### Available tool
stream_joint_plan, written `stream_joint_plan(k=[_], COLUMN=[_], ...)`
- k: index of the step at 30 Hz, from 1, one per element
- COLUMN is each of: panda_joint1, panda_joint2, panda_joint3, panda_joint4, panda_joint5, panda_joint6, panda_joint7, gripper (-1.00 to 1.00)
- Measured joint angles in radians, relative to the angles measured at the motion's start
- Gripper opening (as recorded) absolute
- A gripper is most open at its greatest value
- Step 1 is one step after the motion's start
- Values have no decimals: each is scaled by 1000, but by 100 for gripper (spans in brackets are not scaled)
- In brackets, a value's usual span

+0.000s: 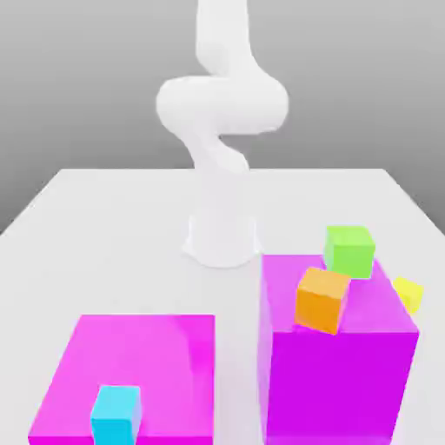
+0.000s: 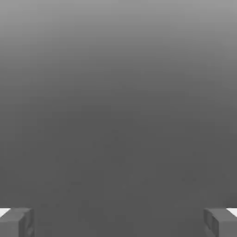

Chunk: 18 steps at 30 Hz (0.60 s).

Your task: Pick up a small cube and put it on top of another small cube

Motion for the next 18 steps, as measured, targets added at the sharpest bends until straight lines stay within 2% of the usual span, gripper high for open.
stream_joint_plan(k=[11,18], panda_joint1=[185,322], panda_joint2=[396,657], panda_joint3=[285,458], panda_joint4=[-199,-323], panda_joint5=[17,-70], panda_joint6=[238,386], panda_joint7=[107,244], gripper=[0,0])
